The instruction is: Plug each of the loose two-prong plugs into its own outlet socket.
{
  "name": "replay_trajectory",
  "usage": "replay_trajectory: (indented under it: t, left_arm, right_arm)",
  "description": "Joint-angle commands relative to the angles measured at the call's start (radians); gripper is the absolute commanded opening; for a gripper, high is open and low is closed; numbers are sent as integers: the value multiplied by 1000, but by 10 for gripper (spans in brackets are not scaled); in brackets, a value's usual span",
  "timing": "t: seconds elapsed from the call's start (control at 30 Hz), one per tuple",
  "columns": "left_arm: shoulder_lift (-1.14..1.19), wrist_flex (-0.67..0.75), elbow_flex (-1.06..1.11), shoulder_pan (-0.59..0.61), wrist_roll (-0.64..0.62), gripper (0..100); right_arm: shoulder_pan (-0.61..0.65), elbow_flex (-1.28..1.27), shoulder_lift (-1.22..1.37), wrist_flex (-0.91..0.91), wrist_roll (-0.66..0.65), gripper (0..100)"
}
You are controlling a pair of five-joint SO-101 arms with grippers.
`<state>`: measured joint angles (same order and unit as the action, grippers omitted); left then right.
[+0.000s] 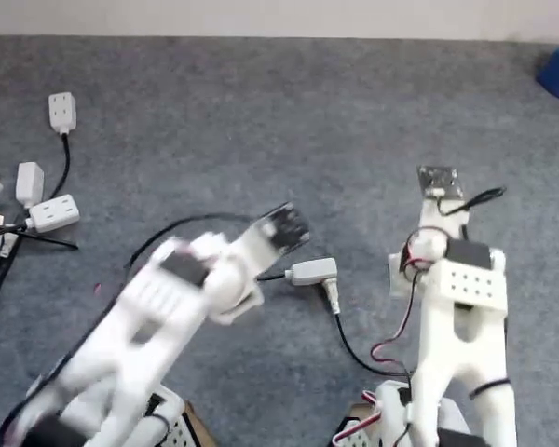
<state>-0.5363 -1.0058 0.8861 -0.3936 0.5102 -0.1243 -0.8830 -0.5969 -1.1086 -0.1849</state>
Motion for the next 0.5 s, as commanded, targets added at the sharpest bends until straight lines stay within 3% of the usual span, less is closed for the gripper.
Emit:
replay_trajectory:
  t: [0.0, 0.1, 0.27, 0.47]
  left_arm:
    - [401, -80, -369, -68, 75, 333]
    - [527, -146, -536, -122, 81, 319]
    - [667, -186, -696, -191, 83, 206]
    - [834, -245, -878, -193, 84, 232]
  right_arm:
    - [-47, -41, -74, 70, -21, 238]
    - [-84, -54, -79, 107, -23, 238]
    - [-93, -56, -79, 108, -55, 238]
    - [-183, -61, -79, 108, -89, 238]
